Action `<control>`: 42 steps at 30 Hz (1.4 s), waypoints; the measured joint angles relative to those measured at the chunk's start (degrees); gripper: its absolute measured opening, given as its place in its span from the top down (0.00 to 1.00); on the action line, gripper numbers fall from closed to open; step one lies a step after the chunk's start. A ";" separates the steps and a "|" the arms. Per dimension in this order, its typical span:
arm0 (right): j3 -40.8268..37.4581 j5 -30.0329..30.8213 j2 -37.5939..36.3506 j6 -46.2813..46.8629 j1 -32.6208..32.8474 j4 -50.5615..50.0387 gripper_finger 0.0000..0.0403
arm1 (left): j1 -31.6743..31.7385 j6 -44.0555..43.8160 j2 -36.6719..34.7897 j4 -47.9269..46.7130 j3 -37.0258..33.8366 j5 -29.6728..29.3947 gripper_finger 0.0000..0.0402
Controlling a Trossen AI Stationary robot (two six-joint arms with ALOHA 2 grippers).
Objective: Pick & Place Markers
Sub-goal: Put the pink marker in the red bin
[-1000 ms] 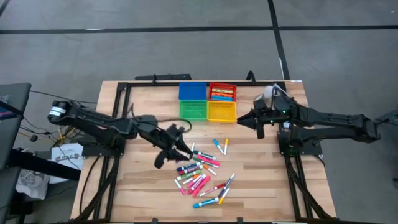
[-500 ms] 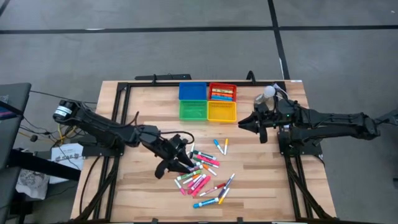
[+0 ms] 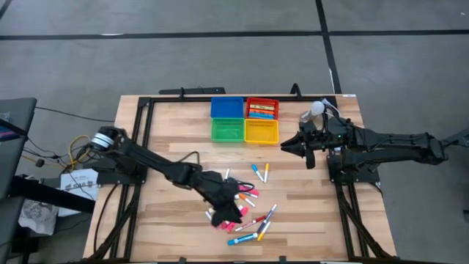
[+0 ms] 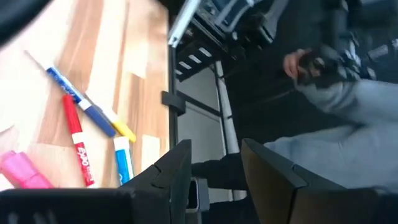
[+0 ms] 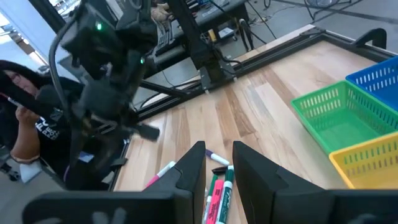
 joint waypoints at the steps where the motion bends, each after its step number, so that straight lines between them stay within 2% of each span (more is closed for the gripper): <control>1: 0.00 0.00 0.00 -0.02 0.00 -0.04 0.83 | 0.28 -1.68 1.21 -0.03 0.73 -0.01 0.65; 13: 0.00 -0.07 0.00 -3.11 0.02 -0.09 0.83 | -0.38 -14.17 15.54 -0.04 14.16 1.65 0.65; 18: 0.02 -0.15 0.00 -4.52 0.02 -0.08 0.83 | -0.10 -19.19 17.16 -0.04 14.67 -1.28 0.65; 23: 0.02 -0.15 0.00 -4.66 0.02 -0.08 0.83 | 0.59 -16.84 16.58 0.21 14.65 -2.72 0.65; 27: 0.05 -0.13 0.00 -4.61 0.02 -0.11 0.83 | 0.20 -18.05 15.46 2.41 14.70 -9.78 0.65; 34: 0.09 -0.12 0.01 -4.59 0.02 -0.52 0.83 | 0.01 -19.34 13.32 4.28 14.67 -18.81 0.65; 42: 0.09 -0.07 0.00 -5.33 -0.04 -1.00 0.83 | -4.32 -17.20 9.66 -1.61 14.65 -36.22 0.65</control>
